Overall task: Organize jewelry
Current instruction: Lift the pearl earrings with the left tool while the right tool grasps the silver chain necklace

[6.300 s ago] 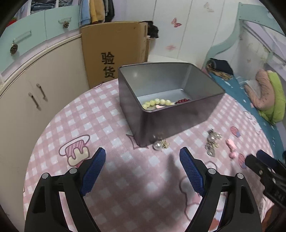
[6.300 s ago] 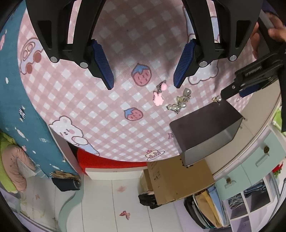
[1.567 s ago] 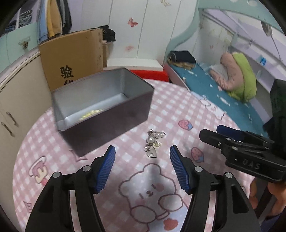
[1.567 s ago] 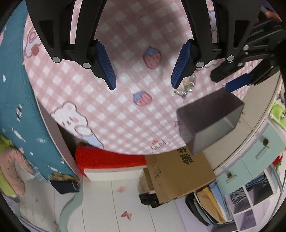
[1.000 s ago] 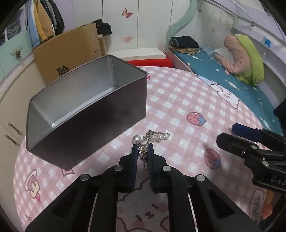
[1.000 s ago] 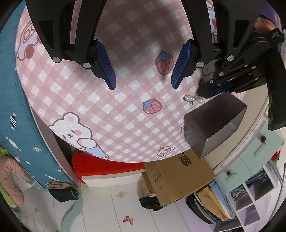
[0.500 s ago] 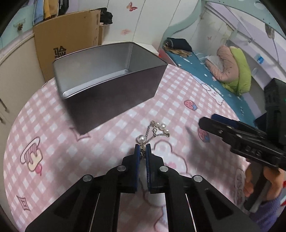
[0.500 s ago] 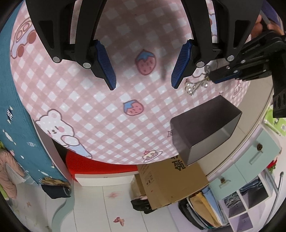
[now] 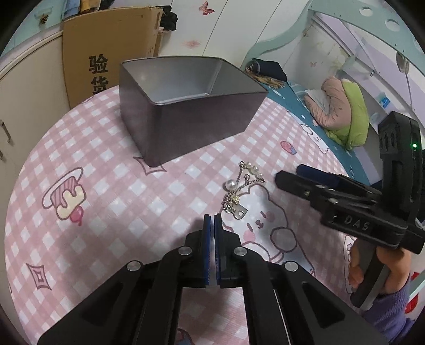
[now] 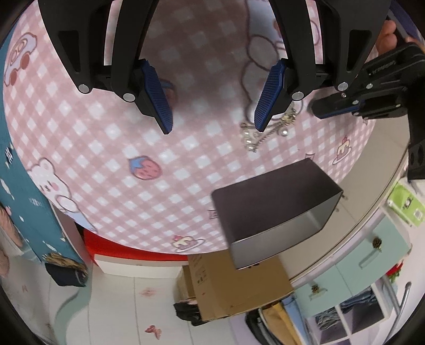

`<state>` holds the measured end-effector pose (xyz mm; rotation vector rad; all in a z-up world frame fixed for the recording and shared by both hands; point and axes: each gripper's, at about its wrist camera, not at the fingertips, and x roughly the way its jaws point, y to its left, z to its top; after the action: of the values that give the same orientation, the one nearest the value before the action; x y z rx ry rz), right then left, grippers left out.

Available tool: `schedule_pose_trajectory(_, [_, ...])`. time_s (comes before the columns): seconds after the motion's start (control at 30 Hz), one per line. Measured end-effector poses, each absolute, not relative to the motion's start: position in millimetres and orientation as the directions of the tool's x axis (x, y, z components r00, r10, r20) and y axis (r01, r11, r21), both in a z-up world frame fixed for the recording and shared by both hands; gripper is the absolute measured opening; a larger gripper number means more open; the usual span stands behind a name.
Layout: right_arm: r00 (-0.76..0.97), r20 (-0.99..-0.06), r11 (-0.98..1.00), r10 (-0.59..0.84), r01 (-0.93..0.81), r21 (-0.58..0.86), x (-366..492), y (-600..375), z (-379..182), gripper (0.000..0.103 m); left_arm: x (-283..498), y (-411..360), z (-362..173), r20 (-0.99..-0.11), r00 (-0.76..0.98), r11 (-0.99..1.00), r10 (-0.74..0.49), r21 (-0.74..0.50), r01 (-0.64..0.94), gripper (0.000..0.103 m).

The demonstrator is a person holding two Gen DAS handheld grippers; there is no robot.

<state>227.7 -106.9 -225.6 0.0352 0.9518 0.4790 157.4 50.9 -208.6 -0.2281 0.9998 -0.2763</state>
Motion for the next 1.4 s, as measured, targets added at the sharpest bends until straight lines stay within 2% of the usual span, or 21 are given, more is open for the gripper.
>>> schedule_pose_trajectory(0.07, [0.485,-0.781,0.896,0.393,-0.395,0.206,230,-96,-228,0.062,157,52,-208,-0.792,0.514,0.942,-0.329,-0.313,0.121,0.002])
schedule_pose_trajectory(0.17, [0.491,-0.786,0.895,0.376,-0.411,0.171,234,-82,-230,0.054,157,57,-207,-0.788,0.518,0.940,-0.332,-0.321,0.114,0.003])
schedule_pose_trajectory(0.2, [0.488,-0.788,0.894,0.375,-0.416,0.168,235,-78,-229,0.051,157,59,-207,-0.786,0.519,0.939,-0.335,-0.326,0.111,0.010])
schedule_pose_trajectory(0.23, [0.489,-0.789,0.893,0.373,-0.420,0.162,236,-76,-229,0.049,157,61,-206,-0.785,0.523,0.938,-0.334,-0.330,0.104,0.022])
schedule_pose_trajectory(0.27, [0.490,-0.792,0.892,0.364,-0.430,0.143,235,-71,-229,0.046,157,63,-206,-0.783,0.528,0.939,-0.330,-0.330,0.098,0.028])
schedule_pose_trajectory(0.3, [0.495,-0.795,0.891,0.352,-0.436,0.124,235,-68,-229,0.040,157,65,-206,-0.780,0.534,0.940,-0.326,-0.329,0.093,0.034])
schedule_pose_trajectory(0.37, [0.489,-0.795,0.878,0.359,-0.466,0.110,232,-62,-228,0.026,156,66,-204,-0.776,0.538,0.938,-0.331,-0.335,0.094,0.034])
schedule_pose_trajectory(0.4, [0.475,-0.797,0.870,0.373,-0.477,0.122,231,-61,-228,0.015,157,66,-204,-0.775,0.537,0.937,-0.332,-0.336,0.095,0.034])
schedule_pose_trajectory(0.43, [0.478,-0.801,0.869,0.361,-0.484,0.103,229,-59,-227,0.010,157,66,-204,-0.776,0.538,0.938,-0.329,-0.332,0.094,0.034])
schedule_pose_trajectory(0.53, [0.485,-0.794,0.870,0.366,-0.481,0.107,224,-62,-222,0.010,158,64,-204,-0.778,0.535,0.939,-0.329,-0.329,0.099,0.034])
schedule_pose_trajectory(1.0, [0.590,-0.647,0.857,0.482,-0.470,0.210,197,-109,-127,0.010,160,44,-202,-0.772,0.531,0.934,-0.350,-0.332,0.133,0.034])
schedule_pose_trajectory(1.17, [0.624,-0.638,0.878,0.452,-0.436,0.196,197,-125,-119,0.010,167,28,-201,-0.767,0.523,0.926,-0.372,-0.343,0.155,0.034])
schedule_pose_trajectory(1.4, [0.637,-0.645,0.899,0.422,-0.384,0.209,199,-154,-127,0.010,197,-14,-197,-0.781,0.521,0.939,-0.344,-0.279,0.203,0.034])
